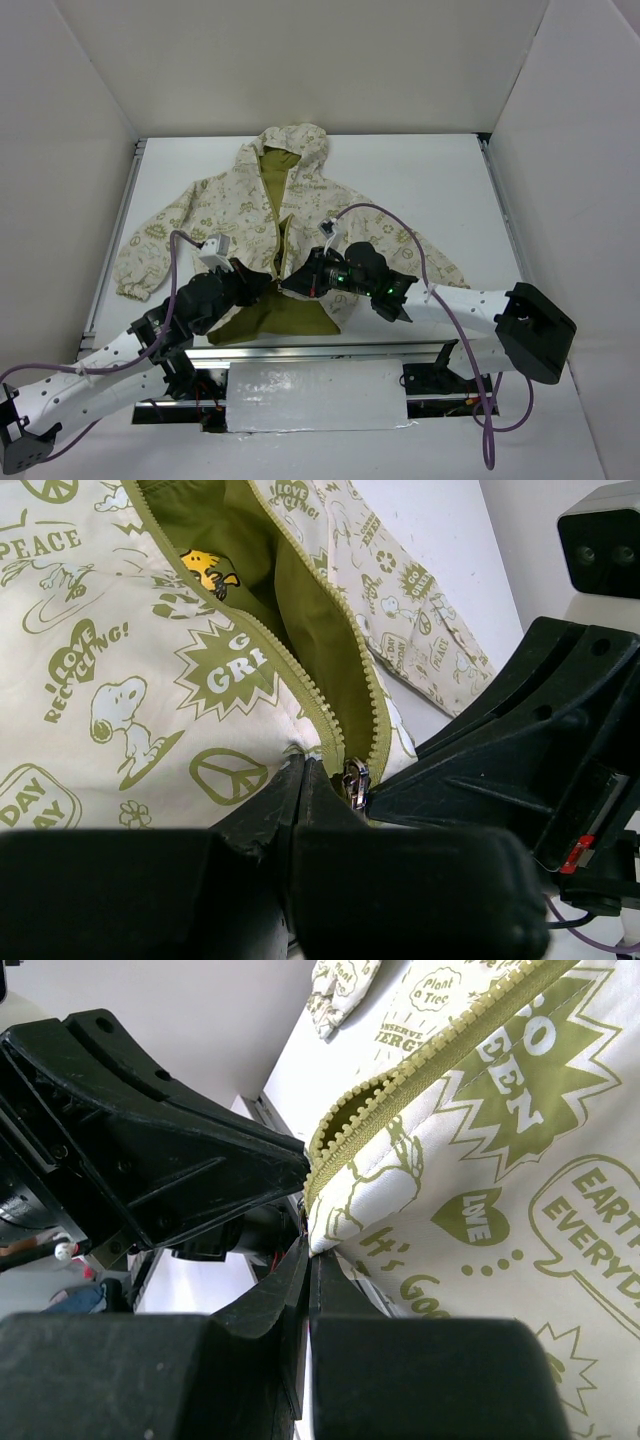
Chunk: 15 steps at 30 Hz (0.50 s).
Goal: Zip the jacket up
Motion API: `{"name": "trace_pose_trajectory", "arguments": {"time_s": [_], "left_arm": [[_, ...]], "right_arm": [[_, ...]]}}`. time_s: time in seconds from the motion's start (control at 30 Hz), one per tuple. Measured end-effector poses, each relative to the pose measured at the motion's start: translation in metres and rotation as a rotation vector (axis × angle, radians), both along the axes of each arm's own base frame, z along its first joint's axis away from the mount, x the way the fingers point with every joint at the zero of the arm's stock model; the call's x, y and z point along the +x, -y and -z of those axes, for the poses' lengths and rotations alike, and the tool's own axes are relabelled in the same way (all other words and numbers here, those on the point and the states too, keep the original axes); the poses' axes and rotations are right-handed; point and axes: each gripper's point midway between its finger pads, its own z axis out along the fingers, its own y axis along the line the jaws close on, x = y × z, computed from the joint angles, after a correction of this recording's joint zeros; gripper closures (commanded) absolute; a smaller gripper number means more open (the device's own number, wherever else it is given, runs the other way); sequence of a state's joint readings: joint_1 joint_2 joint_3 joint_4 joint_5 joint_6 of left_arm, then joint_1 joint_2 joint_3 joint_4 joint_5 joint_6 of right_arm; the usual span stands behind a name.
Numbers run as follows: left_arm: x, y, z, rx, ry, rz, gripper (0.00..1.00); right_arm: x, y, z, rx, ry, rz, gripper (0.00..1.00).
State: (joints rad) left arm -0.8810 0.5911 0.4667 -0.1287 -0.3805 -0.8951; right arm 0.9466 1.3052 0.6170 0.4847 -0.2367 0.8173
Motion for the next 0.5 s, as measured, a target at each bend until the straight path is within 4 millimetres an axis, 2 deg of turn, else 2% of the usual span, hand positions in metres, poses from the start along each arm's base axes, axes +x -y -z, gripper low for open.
{"name": "trace_pose_trajectory", "arguments": {"time_s": [0.5], "left_arm": [[-0.0007,-0.0006,-0.0009,-0.004,0.0,0.0,1.0]], "right_arm": [[0.0048,0.0,-0.0022,-0.01,0.026,0.015,1.0]]}}
